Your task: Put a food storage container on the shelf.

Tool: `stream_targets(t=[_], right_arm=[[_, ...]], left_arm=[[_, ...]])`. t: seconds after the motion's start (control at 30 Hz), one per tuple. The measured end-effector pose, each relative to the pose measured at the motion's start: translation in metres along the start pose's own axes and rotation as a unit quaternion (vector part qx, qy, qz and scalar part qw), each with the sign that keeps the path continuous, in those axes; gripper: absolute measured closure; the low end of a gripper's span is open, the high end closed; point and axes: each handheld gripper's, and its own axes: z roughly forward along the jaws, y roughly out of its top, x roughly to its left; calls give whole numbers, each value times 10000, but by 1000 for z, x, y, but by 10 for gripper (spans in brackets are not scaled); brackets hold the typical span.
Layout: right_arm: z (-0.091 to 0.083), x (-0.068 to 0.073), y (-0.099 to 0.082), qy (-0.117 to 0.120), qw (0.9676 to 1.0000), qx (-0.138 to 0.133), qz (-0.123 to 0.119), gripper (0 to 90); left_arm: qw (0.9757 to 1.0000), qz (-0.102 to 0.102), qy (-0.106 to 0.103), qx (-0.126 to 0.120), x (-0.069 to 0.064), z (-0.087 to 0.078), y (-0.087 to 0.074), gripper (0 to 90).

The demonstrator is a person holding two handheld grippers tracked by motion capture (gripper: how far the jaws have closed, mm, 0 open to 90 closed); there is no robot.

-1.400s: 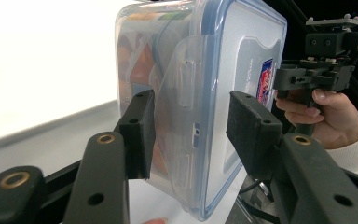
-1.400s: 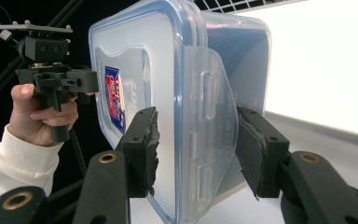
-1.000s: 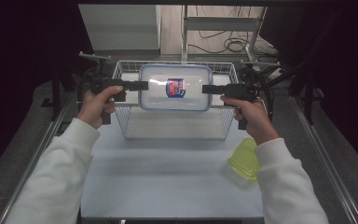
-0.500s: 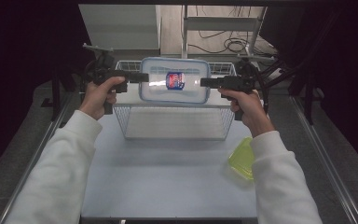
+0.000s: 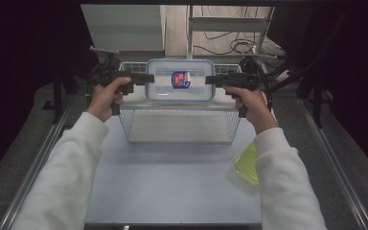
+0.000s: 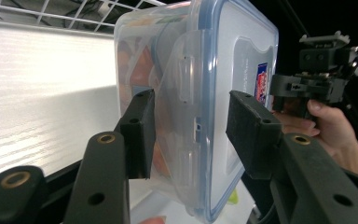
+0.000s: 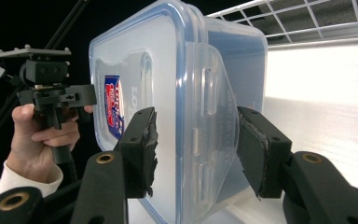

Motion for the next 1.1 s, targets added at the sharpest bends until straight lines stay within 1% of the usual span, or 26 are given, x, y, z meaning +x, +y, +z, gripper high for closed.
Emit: stream_targets(t=[0.03, 0.07, 0.17, 0.27, 0.3, 0.4, 0.53, 0.63, 0.67, 0.7, 0.73, 0.83, 0.9, 0.93, 0.97, 1.0, 1.03, 1.07, 1.1], right_arm=[[1, 0, 1, -17, 10000, 13, 35, 497], [1, -1, 2, -28, 10000, 31, 85, 496], [3, -3, 3, -52, 9995, 15, 311, 494], [5, -5, 6, -77, 9990, 38, 442, 490], [6, -6, 7, -77, 9987, 40, 509, 489], [8, -8, 9, -93, 9974, 74, 715, 478], [11, -11, 11, -140, 9954, 55, 947, 470], [14, -13, 11, -224, 9938, 49, 1090, 456], [15, -14, 10, -292, 9934, 17, 1106, 448], [15, -13, 10, -367, 9930, -35, 1119, 439], [16, -14, 9, -440, 9926, -49, 1128, 437], [17, -13, 8, -482, 9919, -190, 1161, 438], [17, -13, 6, -481, 9912, -269, 1205, 432], [17, -13, 6, -508, 9915, -287, 1167, 429], [17, -13, 5, -520, 9914, -313, 1163, 421], [17, -13, 5, -533, 9915, -315, 1145, 417], [17, -12, 4, -567, 9923, -327, 1052, 415], [16, -9, 4, -607, 9926, -331, 998, 411], [15, -7, 3, -650, 9934, -331, 889, 402]], left_arm=[[10000, 0, 0, 0, 0, 0, 0, 532], [9999, -161, -21, -16, 3, 1, 2, 532], [9995, -308, -72, -30, 7, 3, 4, 532], [9987, -487, -139, -15, 12, 5, 6, 537], [9986, -515, -141, -7, 13, 5, 7, 536], [9973, -713, -184, 31, 18, 8, 9, 532], [9959, -883, -211, 3, 24, 11, 11, 521], [9953, -962, -136, -6, 26, 15, 11, 498], [9955, -942, -52, -25, 26, 16, 11, 491], [9955, -942, -52, -25, 26, 16, 11, 487], [9956, -936, 23, -71, 26, 17, 11, 487], [9956, -928, 42, -115, 25, 17, 11, 486], [9960, -878, 62, -123, 24, 17, 10, 481], [9962, -857, 84, -134, 24, 18, 10, 475], [9965, -818, 108, -142, 23, 18, 9, 471], [9970, -733, 164, -177, 21, 18, 9, 467], [9975, -646, 214, -192, 19, 17, 8, 457], [9979, -563, 240, -213, 18, 17, 8, 445], [9982, -488, 242, -234, 17, 16, 8, 433]])
